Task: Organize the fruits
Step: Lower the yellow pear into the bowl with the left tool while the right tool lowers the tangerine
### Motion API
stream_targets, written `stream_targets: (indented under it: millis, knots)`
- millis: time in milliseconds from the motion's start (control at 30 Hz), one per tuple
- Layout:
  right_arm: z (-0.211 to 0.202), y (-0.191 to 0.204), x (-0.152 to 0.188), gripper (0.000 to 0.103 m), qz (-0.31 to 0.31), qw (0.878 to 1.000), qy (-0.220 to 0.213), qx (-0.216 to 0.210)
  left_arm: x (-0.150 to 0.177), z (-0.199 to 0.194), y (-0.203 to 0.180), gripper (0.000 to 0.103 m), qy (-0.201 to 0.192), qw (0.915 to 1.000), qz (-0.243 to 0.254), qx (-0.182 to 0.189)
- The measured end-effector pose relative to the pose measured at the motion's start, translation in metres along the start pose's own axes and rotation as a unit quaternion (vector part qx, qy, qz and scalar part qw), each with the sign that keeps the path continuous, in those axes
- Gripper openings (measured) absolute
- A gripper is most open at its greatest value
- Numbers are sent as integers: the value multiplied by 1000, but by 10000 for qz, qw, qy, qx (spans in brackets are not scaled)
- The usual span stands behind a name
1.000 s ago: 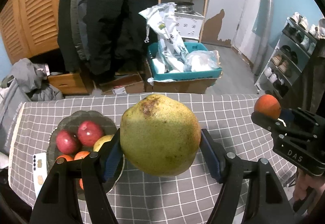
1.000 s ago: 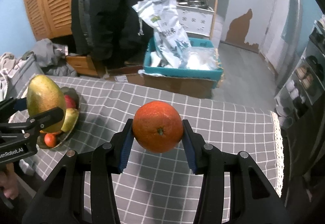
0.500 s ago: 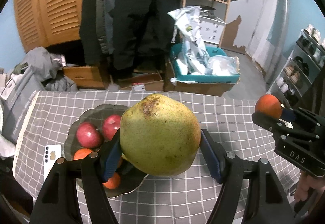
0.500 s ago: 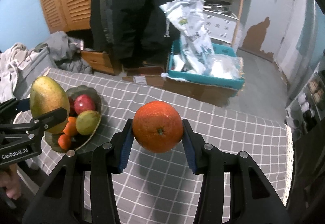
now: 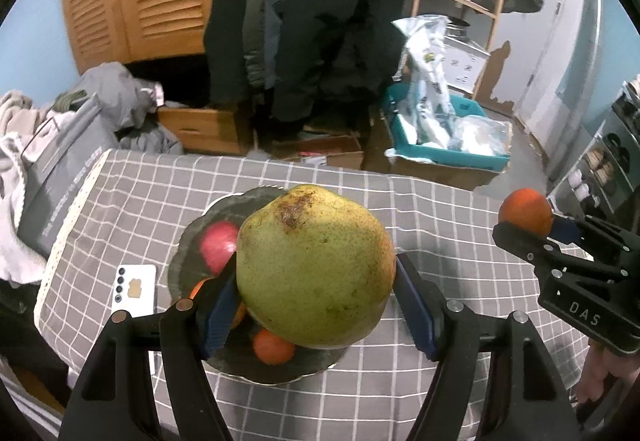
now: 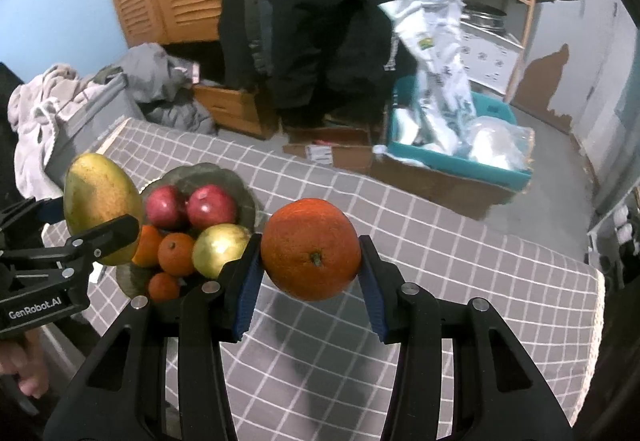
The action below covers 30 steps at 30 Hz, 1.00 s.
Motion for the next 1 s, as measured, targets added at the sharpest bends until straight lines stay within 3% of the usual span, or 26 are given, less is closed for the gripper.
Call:
stream_targets:
  millis: [467, 1000]
  knots:
    - [47, 42, 5, 45, -121, 9987, 351, -357, 28, 42, 49, 74, 541, 9976, -303, -298]
    - [85, 67, 18, 45, -213, 9958, 699, -543, 57, 77, 69, 74, 1136, 9919, -491, -298]
Point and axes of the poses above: each gripper's, at about its wrist camera, not at the fingertips, and z roughly the way its jaws point, y to its left, x to its underside, the point moved 2 cm from there along z, roughly the way its jaws point, and after that the axes turned 12 degrees about -y, right-handed, at the moved point
